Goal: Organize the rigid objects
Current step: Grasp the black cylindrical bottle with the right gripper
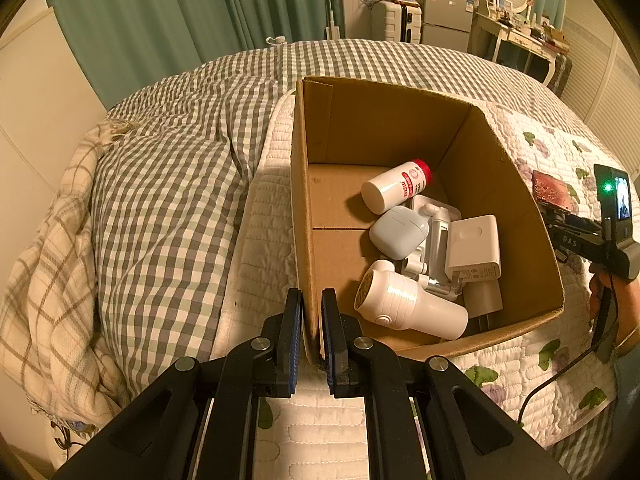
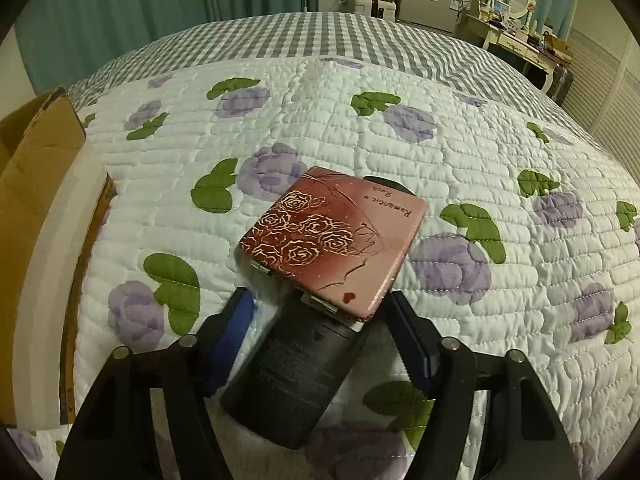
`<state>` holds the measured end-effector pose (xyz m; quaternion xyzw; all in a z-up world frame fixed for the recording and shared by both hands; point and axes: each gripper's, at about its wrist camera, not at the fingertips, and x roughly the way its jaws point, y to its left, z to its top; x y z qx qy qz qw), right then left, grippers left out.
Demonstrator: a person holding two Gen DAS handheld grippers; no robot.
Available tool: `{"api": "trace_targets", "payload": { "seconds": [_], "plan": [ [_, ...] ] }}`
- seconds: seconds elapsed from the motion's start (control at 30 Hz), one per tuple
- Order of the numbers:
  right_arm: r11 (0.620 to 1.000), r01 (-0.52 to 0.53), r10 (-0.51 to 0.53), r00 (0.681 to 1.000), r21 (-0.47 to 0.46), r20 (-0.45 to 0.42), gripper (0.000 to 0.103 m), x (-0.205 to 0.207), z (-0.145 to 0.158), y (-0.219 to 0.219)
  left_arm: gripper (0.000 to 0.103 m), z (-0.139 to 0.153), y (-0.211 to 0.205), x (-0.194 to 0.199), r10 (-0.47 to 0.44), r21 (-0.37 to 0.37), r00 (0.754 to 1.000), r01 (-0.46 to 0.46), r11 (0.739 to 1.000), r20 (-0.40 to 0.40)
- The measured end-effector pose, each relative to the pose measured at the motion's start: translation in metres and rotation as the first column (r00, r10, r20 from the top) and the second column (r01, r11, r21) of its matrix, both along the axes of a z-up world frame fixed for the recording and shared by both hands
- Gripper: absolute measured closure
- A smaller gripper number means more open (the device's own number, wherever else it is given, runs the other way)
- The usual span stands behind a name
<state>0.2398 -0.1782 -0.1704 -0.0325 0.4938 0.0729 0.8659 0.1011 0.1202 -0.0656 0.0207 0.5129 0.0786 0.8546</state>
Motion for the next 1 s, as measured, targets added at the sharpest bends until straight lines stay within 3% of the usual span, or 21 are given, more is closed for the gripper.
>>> {"api": "trace_targets", "payload": {
  "seconds": [0.3,1.0],
  "plan": [
    [1.000,0.014,-0.014,1.000,-0.004,0.018,0.058,-0.018,0.008,-0.009,0.094,0.000,0.000,0.000,-0.002,-0.001,1.000,0.002,1.000,0.000],
    [0.999,-0.044,0.042,0.997,0.031,0.058,0.061,-0.083,0.042,-0.016,0.094,0.000,0.001,0.000,-0.002,-0.002,1.000,0.002,1.000,-0.001]
  ]
}}
